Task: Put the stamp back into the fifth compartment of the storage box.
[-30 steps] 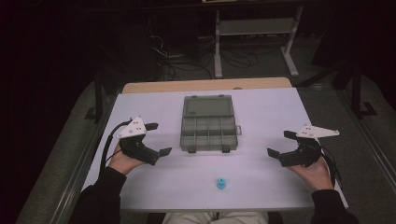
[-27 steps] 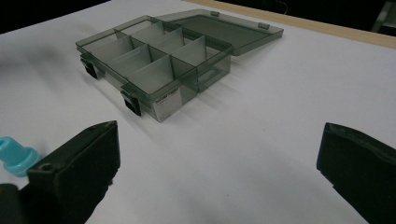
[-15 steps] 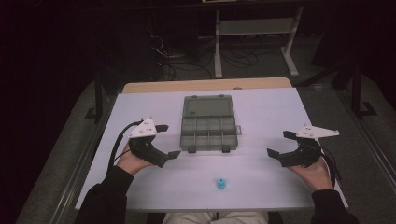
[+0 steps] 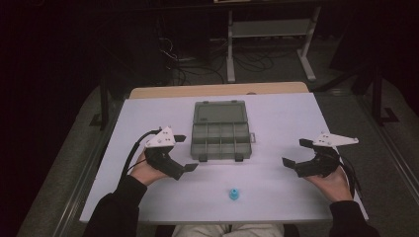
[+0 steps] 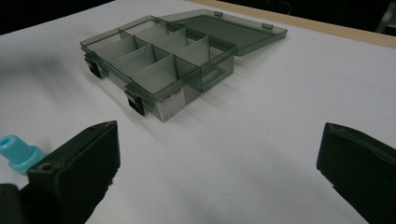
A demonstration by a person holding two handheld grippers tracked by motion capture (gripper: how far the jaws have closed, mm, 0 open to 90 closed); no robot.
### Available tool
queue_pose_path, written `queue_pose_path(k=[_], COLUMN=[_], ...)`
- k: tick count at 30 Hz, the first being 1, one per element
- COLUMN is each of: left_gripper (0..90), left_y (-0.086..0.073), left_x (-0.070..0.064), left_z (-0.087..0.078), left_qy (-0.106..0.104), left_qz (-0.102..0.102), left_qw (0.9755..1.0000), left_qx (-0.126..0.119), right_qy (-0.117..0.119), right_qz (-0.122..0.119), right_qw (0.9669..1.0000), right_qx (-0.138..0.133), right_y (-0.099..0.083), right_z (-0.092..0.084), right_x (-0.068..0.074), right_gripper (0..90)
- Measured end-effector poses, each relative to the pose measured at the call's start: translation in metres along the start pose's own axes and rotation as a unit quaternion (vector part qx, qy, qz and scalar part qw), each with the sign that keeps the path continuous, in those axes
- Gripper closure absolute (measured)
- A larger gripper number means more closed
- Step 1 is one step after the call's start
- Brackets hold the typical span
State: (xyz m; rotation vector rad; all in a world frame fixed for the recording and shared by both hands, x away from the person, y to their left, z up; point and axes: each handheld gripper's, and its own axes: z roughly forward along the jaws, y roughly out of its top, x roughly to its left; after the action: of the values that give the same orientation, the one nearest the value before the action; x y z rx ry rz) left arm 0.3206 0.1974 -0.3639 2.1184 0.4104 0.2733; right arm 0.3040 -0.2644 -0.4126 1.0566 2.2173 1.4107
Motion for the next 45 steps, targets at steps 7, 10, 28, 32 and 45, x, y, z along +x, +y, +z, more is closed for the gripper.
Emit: queue_pose_path(k=[7, 10, 28, 32, 45], left_gripper=[0.0, 0.0, 0.0, 0.0, 0.0], left_y=[0.004, 0.005, 0.012, 0.014, 0.014], left_x=[-0.006, -0.007, -0.017, -0.020, -0.028], left_z=[0.012, 0.015, 0.037, 0.040, 0.052], left_qy=[-0.017, -0.020, -0.052, -0.057, -0.070], left_qz=[0.009, 0.011, 0.022, 0.024, 0.035], left_qw=[0.9998, 0.9997, 0.9982, 0.9979, 0.9966], left_qx=[0.006, 0.008, 0.019, 0.018, 0.026], right_qy=[0.001, 0.001, 0.004, 0.004, 0.005], right_qz=[-0.001, -0.001, -0.001, -0.001, -0.002], right_qw=[1.0000, 1.0000, 1.0000, 1.0000, 1.0000], right_qx=[0.001, 0.001, 0.004, 0.004, 0.004], right_y=[0.000, 0.000, -0.001, -0.001, -0.001], right_z=[0.000, 0.000, 0.001, 0.001, 0.002], right_x=[0.000, 0.000, 0.001, 0.001, 0.001], right_gripper=[0.0, 0.0, 0.0, 0.0, 0.0])
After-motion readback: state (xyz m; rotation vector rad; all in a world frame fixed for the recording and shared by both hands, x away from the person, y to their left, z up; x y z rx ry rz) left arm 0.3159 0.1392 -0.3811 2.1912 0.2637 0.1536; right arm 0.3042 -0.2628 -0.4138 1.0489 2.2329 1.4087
